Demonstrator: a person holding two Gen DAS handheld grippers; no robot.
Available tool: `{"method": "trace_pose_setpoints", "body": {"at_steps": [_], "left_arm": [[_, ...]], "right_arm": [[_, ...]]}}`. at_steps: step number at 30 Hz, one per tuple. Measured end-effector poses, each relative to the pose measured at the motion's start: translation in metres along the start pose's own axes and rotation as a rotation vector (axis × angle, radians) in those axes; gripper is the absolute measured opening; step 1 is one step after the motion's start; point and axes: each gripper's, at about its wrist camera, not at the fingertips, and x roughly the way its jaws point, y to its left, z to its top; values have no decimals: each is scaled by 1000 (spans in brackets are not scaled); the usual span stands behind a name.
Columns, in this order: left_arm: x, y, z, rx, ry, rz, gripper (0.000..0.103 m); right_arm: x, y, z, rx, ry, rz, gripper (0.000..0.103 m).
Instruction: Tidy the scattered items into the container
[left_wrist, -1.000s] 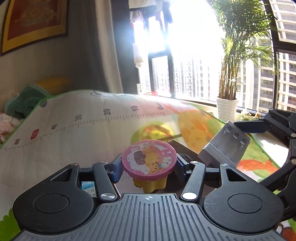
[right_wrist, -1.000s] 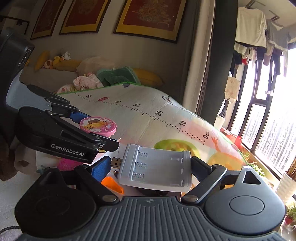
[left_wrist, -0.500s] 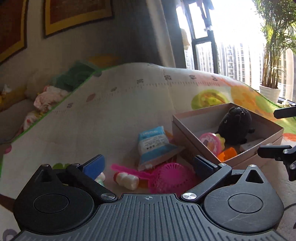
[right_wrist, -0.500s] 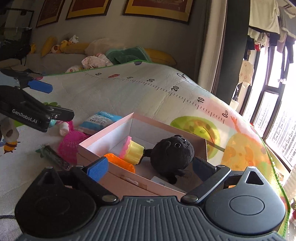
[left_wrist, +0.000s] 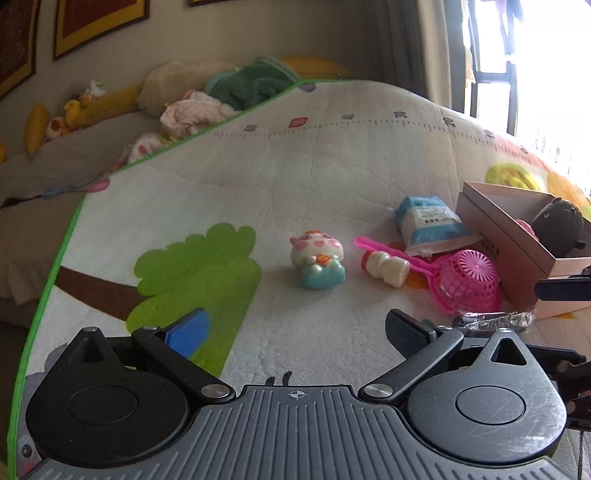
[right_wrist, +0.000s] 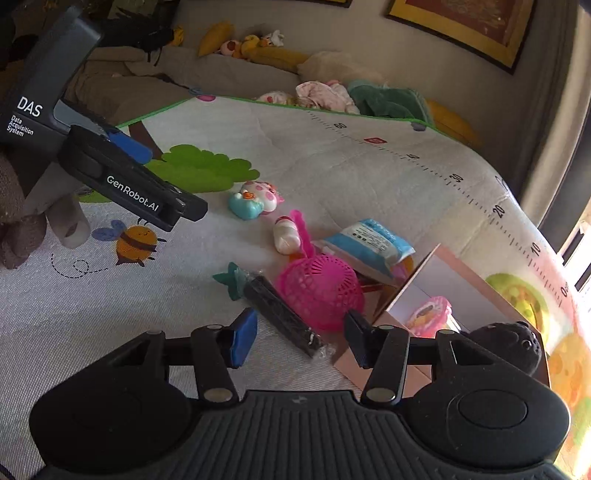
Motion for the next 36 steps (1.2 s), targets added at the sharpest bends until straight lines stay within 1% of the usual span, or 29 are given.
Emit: {"method": "trace_pose_setpoints", "body": {"at_steps": [3,5,7,8,9,11,14,16,18,22,23,25,26,27,28,29,30,31,33,34,35,36], "left_arm": [[-5,1,-5,25,3,-33,103],[-8,0,-5,56,-9,-51,103],[-11,-2,-5,83,-20,-82,103],[-12,-4,-5,96,-23,-106,103],[-13,-7,-5,110,-26,-128,103],[-13,-17,-4,149,-26,-172,103],[-9,-40,-3,238,-28,-245,103],[-4,-59,-3,305,-30,-268,103],[3,-75,-2,352,-35,-283,103],[19,-107,2,430,-47,-299,103],[22,-114,4,444,-53,-298,103],[32,-127,7,480,-58,-294,103],[36,-132,8,497,-57,-294,103],[41,-137,9,512,-54,-293,103],[47,-141,10,529,-49,-285,103],[52,-143,10,537,-47,-272,103],[56,-145,11,538,-45,-258,103],[61,-145,11,533,-41,-244,103],[66,-144,12,513,-29,-248,102],[68,-143,13,503,-22,-254,95],[68,-143,13,499,-16,-260,86],[68,-143,13,497,-5,-260,79]], "right_arm": [[23,17,11,-56,26,12,47],[35,23,13,-94,37,-9,46],[41,20,14,-74,48,3,45],[41,16,14,-51,62,21,39],[37,11,14,-31,71,28,34],[26,5,9,-10,84,48,29],[2,1,-6,-4,102,78,28],[-20,-2,-22,-18,110,77,27],[-37,-9,-38,-3,128,67,26],[-55,-32,-67,78,173,4,26],[-60,-40,-74,116,169,-16,26],[-67,-52,-82,191,167,-27,27],[-70,-58,-86,227,155,-36,30],[-74,-62,-88,260,142,-45,35],[-76,-65,-90,284,132,-49,38],[-80,-69,-93,317,116,-54,42],[-81,-71,-95,341,107,-56,46],[-82,-72,-97,359,100,-56,47],[-83,-73,-101,380,93,-51,51],[-84,-73,-103,380,95,-48,51],[-84,-71,-105,378,98,-44,51],[-83,-70,-106,374,100,-39,51]]}}
